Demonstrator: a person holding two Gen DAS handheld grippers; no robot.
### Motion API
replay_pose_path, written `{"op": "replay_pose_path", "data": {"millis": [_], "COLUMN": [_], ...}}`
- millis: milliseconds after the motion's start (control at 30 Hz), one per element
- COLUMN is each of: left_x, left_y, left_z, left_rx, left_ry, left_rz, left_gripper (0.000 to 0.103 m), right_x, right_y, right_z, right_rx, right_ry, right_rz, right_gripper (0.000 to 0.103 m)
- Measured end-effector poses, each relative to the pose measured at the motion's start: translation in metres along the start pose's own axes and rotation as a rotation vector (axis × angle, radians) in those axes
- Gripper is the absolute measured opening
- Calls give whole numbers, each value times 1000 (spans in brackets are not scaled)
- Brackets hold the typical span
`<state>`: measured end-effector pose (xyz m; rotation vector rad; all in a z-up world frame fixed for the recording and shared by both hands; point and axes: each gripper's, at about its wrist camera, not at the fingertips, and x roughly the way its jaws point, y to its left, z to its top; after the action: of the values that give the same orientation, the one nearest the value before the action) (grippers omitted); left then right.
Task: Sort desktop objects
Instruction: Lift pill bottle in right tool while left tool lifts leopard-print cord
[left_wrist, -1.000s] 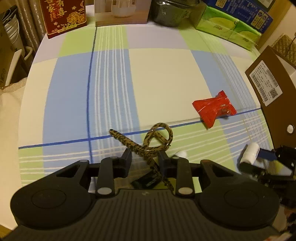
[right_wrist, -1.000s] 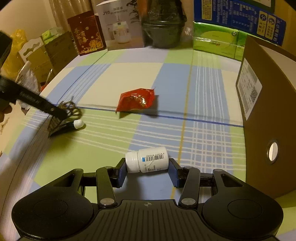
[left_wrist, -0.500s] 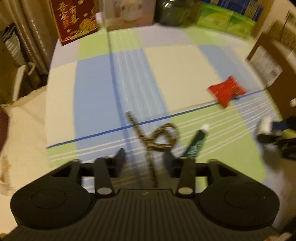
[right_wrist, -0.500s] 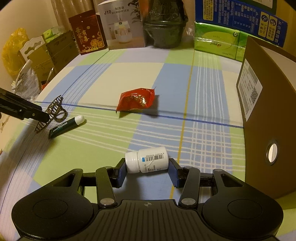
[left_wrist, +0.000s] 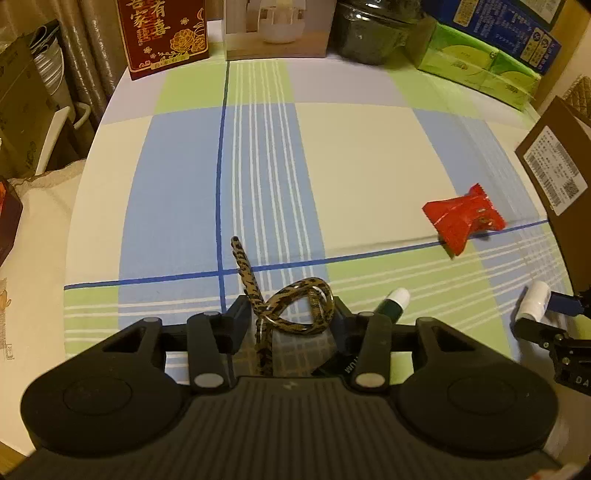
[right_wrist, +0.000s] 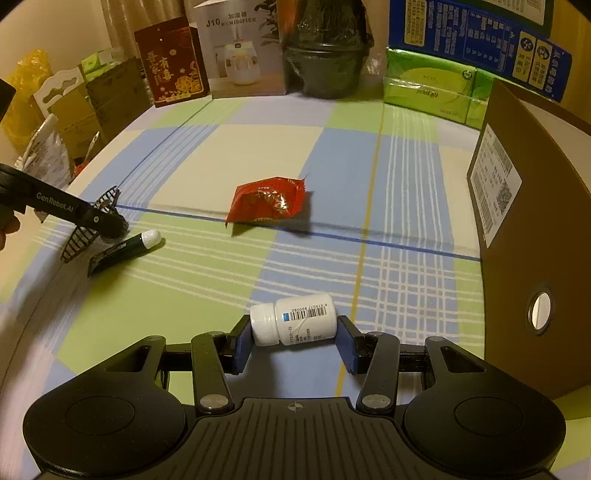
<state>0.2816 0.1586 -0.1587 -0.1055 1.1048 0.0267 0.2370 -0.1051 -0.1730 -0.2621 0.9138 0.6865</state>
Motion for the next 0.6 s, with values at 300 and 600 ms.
{"op": "replay_pose_path", "data": {"millis": [300, 600], "left_x": [-4, -18], "left_y": [4, 9], "left_z": [-8, -31], "left_rx": [11, -13], "left_ry": [6, 11], "left_rz": [6, 11], "left_gripper": [39, 39], "right_x": [4, 1], "right_y": [5, 6], "right_z": [1, -1], "right_rx": [-7, -24], "right_ry": [-9, 1], "right_rz": [-24, -29], "right_gripper": [53, 45]}}
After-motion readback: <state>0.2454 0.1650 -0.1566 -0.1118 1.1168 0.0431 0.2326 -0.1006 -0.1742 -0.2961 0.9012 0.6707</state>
